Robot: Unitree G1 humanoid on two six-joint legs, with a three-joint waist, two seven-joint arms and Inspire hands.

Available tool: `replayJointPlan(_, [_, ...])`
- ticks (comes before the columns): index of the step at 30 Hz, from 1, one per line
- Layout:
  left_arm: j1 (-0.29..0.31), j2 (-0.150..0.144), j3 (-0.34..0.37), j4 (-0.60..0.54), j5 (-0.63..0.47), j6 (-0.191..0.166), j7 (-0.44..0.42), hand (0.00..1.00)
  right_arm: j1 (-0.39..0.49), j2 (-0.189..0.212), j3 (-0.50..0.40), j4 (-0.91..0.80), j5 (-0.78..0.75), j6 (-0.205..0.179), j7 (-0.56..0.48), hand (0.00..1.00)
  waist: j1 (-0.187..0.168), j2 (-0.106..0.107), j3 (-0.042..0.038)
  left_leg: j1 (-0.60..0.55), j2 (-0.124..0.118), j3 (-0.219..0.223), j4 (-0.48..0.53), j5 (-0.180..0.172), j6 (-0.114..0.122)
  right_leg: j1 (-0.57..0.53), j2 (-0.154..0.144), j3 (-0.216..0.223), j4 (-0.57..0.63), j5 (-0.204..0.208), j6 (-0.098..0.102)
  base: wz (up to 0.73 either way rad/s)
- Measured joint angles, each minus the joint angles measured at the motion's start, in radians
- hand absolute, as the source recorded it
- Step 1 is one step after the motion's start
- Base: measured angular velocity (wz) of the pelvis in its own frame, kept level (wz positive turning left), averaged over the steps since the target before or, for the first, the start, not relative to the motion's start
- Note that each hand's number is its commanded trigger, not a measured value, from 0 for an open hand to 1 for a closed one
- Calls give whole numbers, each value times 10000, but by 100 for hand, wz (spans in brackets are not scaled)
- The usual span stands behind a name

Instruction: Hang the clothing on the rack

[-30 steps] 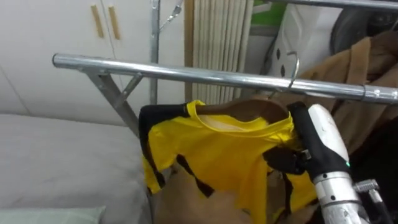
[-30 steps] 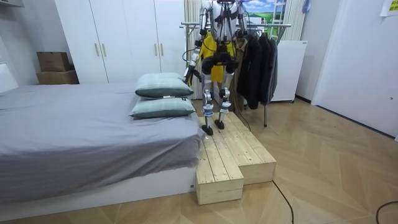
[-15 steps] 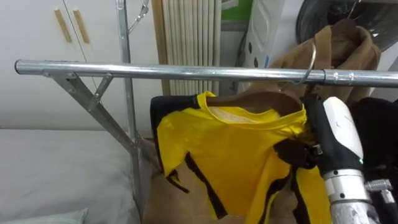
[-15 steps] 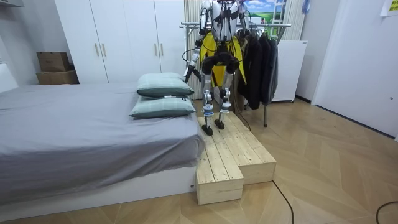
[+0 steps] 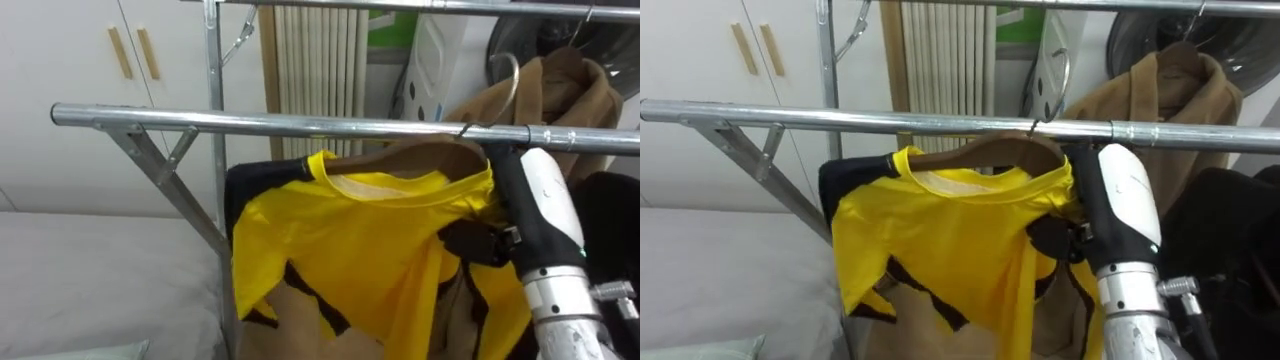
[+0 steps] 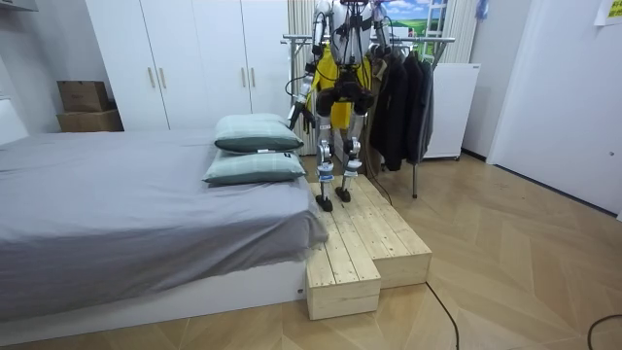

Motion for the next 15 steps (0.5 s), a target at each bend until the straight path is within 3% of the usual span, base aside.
replayJointPlan(5, [-4,158,31,-131,18,-20,-155,0,-224,-178,9,587,1006,37,1064,100,12,-154,34,-21,-12,-106,-16,57,26,32,-2,-1,-157,19,54,0])
replayJointPlan(8, [3,326,297,-323,22,-20,-225,0,-579,-568,2,913,1950,126,1801,100,10,-412,103,-53,-10,-108,-16,99,3,11,-2,-19,-189,44,49,0])
replayJointPlan(15, [0,486,313,-359,40,-81,-384,0,-1273,-813,17,2044,3556,120,2778,100,86,-561,97,-79,3,-233,36,105,-2,127,-7,-114,-459,169,44,4])
